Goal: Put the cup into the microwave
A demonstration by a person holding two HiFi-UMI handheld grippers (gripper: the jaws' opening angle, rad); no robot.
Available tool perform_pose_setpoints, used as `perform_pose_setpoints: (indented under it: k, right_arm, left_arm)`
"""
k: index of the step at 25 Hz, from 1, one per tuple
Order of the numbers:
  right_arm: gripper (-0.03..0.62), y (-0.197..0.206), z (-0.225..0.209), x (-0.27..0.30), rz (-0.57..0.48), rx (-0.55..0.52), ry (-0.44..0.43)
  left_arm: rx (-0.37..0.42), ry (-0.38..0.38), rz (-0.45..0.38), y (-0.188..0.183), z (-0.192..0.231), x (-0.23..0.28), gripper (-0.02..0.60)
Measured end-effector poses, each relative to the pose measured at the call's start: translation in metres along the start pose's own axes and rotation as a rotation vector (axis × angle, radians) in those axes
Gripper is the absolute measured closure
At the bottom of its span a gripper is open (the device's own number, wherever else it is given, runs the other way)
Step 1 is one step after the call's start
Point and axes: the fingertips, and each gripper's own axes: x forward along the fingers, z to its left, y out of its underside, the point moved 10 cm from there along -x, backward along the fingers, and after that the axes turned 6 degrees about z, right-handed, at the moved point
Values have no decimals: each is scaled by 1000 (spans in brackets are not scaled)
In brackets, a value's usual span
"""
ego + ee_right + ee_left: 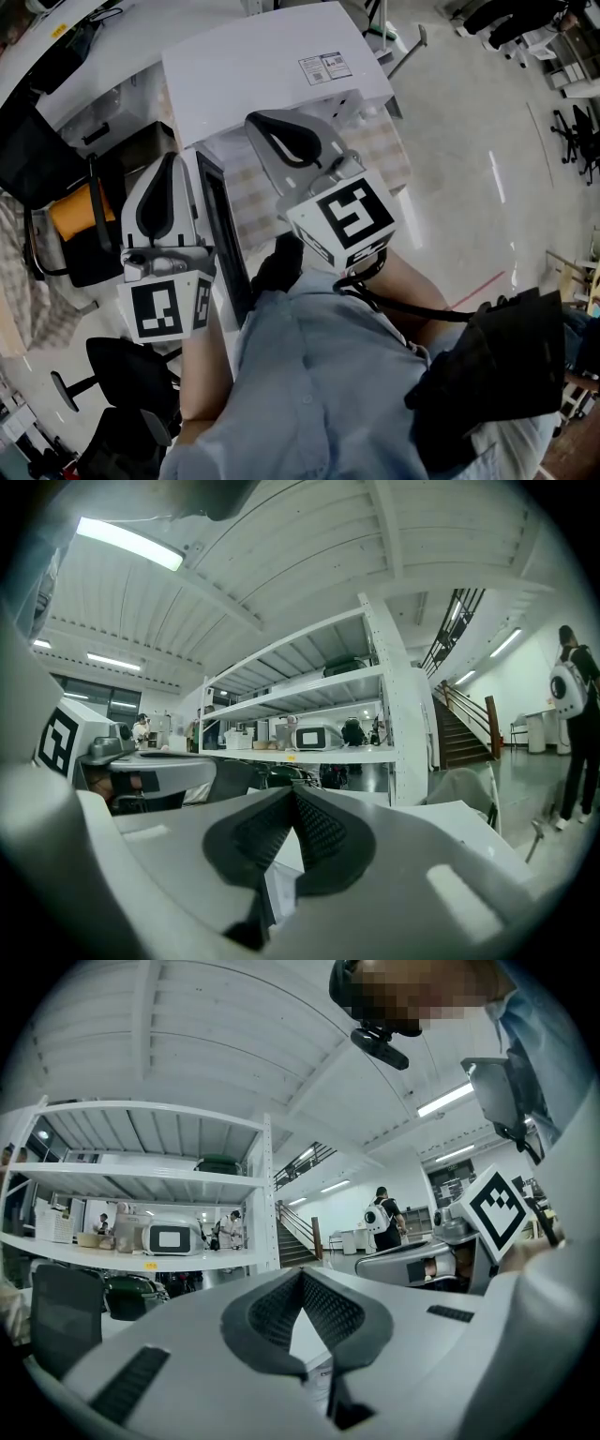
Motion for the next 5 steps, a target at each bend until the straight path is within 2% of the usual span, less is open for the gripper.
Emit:
perform_pose_setpoints:
  k: [5]
  right_arm:
    - [592, 0, -7, 8, -7, -6, -13]
  left_arm:
    - [9, -3, -1, 0, 1, 8, 577]
